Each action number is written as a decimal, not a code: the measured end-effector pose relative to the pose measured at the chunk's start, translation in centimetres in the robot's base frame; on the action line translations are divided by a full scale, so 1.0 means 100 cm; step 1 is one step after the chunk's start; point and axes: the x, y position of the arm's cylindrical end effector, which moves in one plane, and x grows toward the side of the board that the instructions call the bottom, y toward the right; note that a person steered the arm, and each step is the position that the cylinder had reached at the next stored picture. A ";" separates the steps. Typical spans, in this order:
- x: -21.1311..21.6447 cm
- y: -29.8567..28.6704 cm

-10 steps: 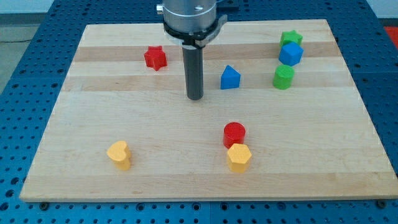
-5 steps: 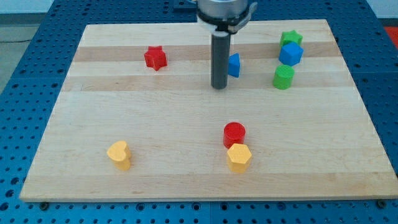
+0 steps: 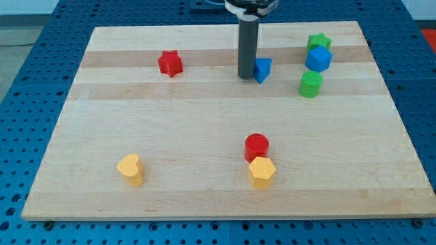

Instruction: Move the blue triangle into the blue cube

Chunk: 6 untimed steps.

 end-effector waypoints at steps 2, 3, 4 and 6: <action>-0.004 0.028; -0.016 0.052; -0.024 0.062; -0.029 0.094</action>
